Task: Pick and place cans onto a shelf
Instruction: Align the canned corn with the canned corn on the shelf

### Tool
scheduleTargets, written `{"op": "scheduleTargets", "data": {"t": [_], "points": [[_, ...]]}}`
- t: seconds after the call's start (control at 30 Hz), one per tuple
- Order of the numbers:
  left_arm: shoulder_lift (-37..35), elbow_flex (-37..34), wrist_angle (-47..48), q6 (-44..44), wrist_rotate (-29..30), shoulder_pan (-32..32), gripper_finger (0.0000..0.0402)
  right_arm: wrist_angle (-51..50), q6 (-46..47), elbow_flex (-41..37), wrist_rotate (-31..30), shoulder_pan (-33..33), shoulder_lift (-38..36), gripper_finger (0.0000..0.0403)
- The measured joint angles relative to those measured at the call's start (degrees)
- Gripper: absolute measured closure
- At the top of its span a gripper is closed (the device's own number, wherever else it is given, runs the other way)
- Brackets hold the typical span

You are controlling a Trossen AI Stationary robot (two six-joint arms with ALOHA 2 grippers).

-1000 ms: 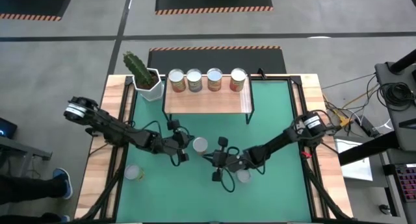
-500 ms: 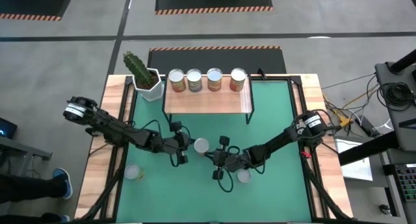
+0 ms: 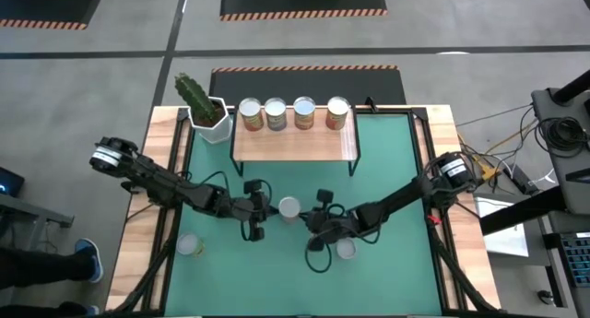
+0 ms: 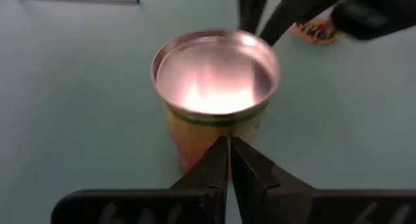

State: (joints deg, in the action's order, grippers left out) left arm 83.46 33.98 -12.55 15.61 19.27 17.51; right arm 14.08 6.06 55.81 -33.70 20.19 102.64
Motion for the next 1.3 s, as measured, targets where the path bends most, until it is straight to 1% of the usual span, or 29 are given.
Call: {"op": "scheduleTargets", "data": {"t": [0.07,0.23,0.37,0.5,0.6,0.73,0.87,1.03,1.1,1.2,1.3], "points": [[0.0,0.06,0.06,0.0,0.02,0.11,0.0402,-2.33,0.33,0.0,-0.91,-0.01,-0.37,0.0394],[0.0,0.04,0.69,0.19,0.28,0.11,0.0402,-6.31,0.63,-0.02,0.25,0.01,-2.27,0.0394],[0.0,-0.01,1.04,0.2,0.5,0.11,0.0402,-7.58,2.02,-0.02,2.71,0.04,-3.47,0.0394],[0.04,-0.09,1.67,0.19,0.59,0.11,0.0402,-7.41,4.46,-0.02,2.93,0.04,-3.96,0.0393],[0.04,-0.09,1.96,0.18,0.66,0.11,0.0402,-7.4,6.19,-0.02,3.11,0.04,-3.96,0.038],[0.07,-0.09,1.96,0.18,0.7,0.09,0.0402,-7.23,8.29,-0.07,2.97,0.04,-3.99,0.0334],[0.07,-0.09,1.93,0.18,0.79,0.09,0.0402,-5.72,9.42,-0.64,0.41,0.06,-3.99,0.0267],[0.07,-0.14,1.91,0.18,1.02,0.09,0.0402,-2.91,11.28,-2.51,0.05,0.06,-3.99,0.0177],[0.07,-0.14,1.89,0.07,1.18,0.09,0.0402,0.19,11.93,-4.05,-0.29,0.04,-3.99,0.0144],[0.09,-0.23,1.79,-0.02,1.2,0.07,0.0402,8.11,11.92,-7.6,-0.79,0.04,-3.73,0.0102],[0.09,-0.32,1.81,-0.04,1.28,0.07,0.0402,17.13,11.07,-11.43,-0.86,0.04,-2.48,0.0073]]}}
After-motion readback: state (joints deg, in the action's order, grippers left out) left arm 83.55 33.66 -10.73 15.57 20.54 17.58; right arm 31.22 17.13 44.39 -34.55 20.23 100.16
